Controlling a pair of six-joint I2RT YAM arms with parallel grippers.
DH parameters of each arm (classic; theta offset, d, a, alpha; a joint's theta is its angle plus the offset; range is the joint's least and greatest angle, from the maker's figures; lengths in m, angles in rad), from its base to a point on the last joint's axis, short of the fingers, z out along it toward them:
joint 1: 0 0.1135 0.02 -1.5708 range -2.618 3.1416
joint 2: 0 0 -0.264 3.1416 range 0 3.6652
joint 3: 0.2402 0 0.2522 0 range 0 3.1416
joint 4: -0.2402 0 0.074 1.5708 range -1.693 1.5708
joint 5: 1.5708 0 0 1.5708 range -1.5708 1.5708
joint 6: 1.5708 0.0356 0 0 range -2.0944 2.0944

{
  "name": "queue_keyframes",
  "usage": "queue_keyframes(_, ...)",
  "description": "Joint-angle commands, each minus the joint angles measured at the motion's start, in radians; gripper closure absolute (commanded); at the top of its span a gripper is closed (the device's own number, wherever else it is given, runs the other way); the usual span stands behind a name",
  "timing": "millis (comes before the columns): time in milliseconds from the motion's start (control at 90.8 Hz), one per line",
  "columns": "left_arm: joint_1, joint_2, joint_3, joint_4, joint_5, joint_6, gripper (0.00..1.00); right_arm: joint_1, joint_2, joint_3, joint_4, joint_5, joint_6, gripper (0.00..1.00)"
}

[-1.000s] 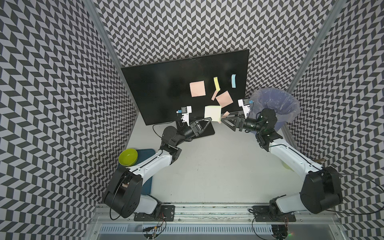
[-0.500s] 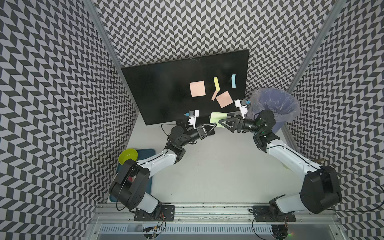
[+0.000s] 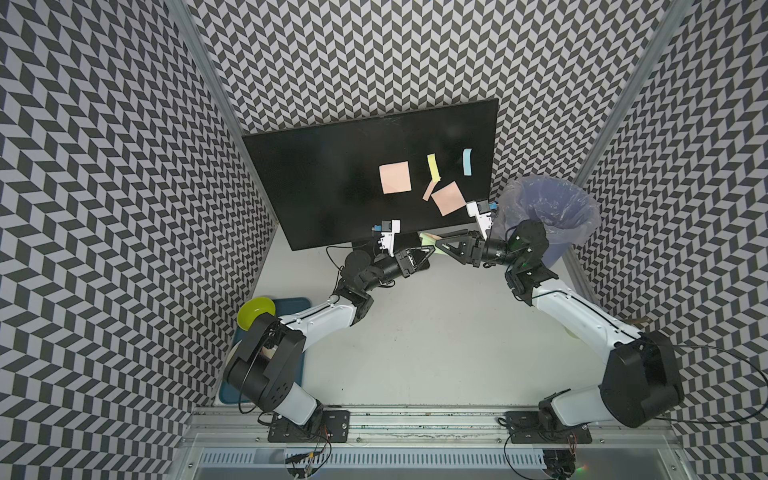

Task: Remove the sticky note from the monitor
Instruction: Tear off the sticky note from the monitor, then place the sticky note in the trash bin.

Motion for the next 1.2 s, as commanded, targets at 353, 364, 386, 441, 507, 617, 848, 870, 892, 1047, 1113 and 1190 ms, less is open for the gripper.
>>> queue_keyframes(353,-0.003,-0.008,0.037,0.026,0.019,0.011,0.94,0.002,-0.014,0.046,-0.154,0.066,-0.136,0.93)
queue_keyframes(364,-0.003,-0.008,0.038,0.025,0.018,0.012,0.93,0.000,-0.014,0.046,-0.154,0.066,-0.135,0.94)
queue_keyframes(386,-0.003,-0.008,0.038,0.023,0.019,0.015,0.92,-0.001,-0.015,0.047,-0.153,0.067,-0.135,0.96)
queue_keyframes(441,-0.001,-0.008,0.038,0.019,0.018,0.018,0.88,-0.003,-0.017,0.049,-0.153,0.069,-0.136,1.00)
queue_keyframes(507,0.003,-0.010,0.036,0.015,0.019,0.021,0.80,-0.011,-0.023,0.052,-0.160,0.073,-0.139,1.00)
queue_keyframes(617,0.015,-0.018,0.032,0.013,0.023,0.022,0.67,-0.048,-0.044,0.064,-0.223,0.099,-0.184,1.00)
queue_keyframes(848,0.031,-0.055,0.028,-0.039,0.027,0.065,0.41,-0.244,-0.111,0.121,-0.437,0.278,-0.364,1.00)
queue_keyframes(870,0.032,-0.059,0.029,-0.045,0.027,0.069,0.40,-0.266,-0.117,0.125,-0.447,0.305,-0.377,1.00)
queue_keyframes(892,0.032,-0.061,0.027,-0.050,0.028,0.074,0.39,-0.287,-0.124,0.129,-0.456,0.332,-0.393,1.00)
queue_keyframes(1047,0.035,-0.087,0.031,-0.115,0.023,0.122,0.35,-0.404,-0.144,0.210,-0.560,0.624,-0.552,1.00)
queue_keyframes(1113,0.035,-0.098,0.033,-0.142,0.010,0.147,0.33,-0.444,-0.135,0.236,-0.565,0.734,-0.600,1.00)
queue_keyframes(1190,0.036,-0.105,0.037,-0.164,0.007,0.164,0.32,-0.499,-0.113,0.264,-0.545,0.787,-0.615,1.00)
